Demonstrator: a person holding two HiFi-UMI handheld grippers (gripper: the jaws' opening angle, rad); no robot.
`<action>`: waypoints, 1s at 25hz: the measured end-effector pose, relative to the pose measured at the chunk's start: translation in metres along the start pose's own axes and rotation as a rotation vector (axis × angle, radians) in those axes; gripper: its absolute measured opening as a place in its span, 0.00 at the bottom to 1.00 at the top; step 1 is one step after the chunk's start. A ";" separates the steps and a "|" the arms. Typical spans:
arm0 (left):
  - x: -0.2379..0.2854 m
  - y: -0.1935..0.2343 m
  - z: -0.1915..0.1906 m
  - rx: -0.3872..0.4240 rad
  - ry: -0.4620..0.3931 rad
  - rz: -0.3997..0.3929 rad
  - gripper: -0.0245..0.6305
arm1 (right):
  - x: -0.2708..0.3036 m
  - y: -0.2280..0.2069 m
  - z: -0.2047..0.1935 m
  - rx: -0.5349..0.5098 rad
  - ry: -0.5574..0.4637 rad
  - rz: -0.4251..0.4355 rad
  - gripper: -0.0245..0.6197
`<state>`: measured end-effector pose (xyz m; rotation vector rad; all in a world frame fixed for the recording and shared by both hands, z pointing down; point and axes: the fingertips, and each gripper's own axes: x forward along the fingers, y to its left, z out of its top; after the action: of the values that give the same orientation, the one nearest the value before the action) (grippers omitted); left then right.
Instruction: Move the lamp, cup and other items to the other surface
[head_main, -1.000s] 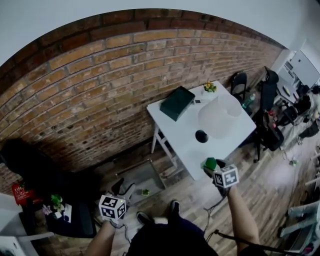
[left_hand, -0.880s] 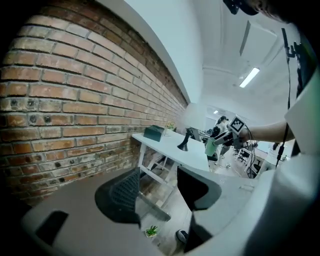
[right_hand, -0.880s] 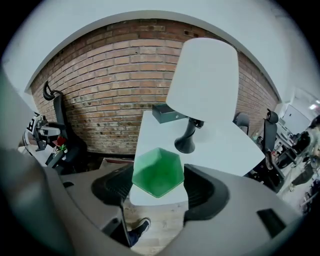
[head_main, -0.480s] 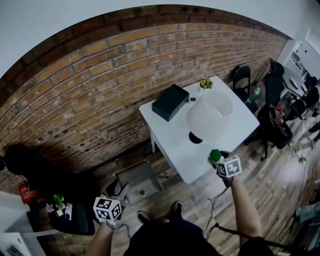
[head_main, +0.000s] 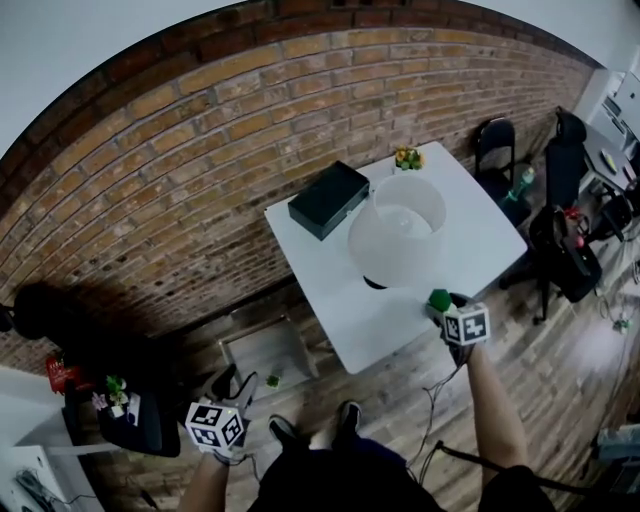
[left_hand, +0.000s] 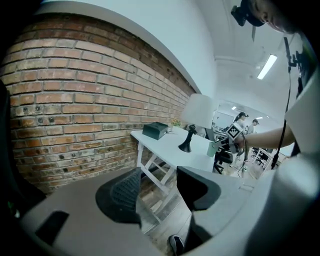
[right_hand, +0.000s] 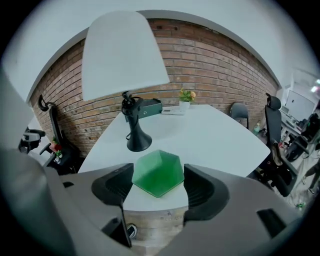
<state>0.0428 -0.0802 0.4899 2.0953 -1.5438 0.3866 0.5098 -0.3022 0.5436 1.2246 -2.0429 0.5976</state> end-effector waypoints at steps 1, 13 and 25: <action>0.003 -0.005 -0.001 0.000 0.004 0.006 0.38 | 0.003 -0.011 -0.001 0.008 -0.001 0.003 0.53; 0.019 -0.047 -0.013 -0.001 0.040 0.062 0.37 | 0.019 -0.100 0.013 0.115 -0.068 -0.017 0.54; -0.010 -0.040 -0.026 -0.052 0.013 0.110 0.36 | -0.032 -0.082 0.002 0.163 -0.247 -0.104 0.55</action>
<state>0.0797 -0.0487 0.4977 1.9701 -1.6486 0.3939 0.5925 -0.3222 0.5218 1.5580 -2.1479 0.5970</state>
